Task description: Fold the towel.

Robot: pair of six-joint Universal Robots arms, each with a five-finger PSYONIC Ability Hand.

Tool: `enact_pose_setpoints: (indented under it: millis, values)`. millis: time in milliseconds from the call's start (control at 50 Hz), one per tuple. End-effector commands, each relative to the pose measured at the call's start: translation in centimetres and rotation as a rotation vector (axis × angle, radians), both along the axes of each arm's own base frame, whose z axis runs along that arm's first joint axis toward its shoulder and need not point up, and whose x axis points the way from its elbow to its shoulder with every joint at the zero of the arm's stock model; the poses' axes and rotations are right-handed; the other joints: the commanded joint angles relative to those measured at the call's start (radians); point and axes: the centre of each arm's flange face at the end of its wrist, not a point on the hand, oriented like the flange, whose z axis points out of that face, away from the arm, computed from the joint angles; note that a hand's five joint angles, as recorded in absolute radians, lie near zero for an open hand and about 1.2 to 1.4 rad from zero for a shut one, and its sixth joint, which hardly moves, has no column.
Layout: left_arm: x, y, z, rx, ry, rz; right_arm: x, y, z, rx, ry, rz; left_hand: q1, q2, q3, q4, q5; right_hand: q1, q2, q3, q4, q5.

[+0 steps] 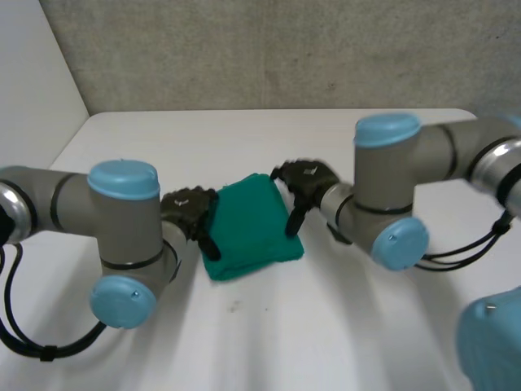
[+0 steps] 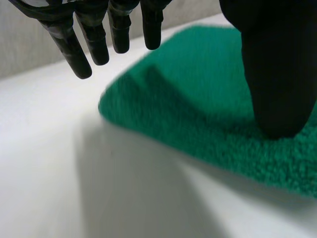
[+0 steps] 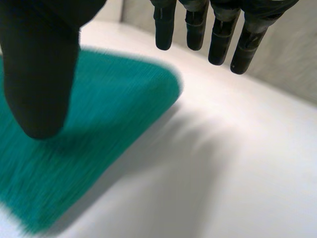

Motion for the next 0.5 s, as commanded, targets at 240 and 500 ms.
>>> enact_pose_setpoints:
  millis: [240, 500]
  values:
    - [6.1, -0.2, 22.4, -0.452, 0.230, 0.080, -12.5, -0.6, 19.3, -0.521, -0.140, -0.549, -0.034, -0.029, -0.040, -0.030, -0.046, -0.028, -0.048, -0.035, -0.057, -0.056]
    - [8.0, 2.6, 23.3, -0.357, 0.306, 0.023, -13.6, 3.0, 18.9, -0.429, -0.075, -0.381, -0.034, -0.029, -0.040, -0.030, -0.046, -0.028, -0.048, -0.035, -0.057, -0.056]
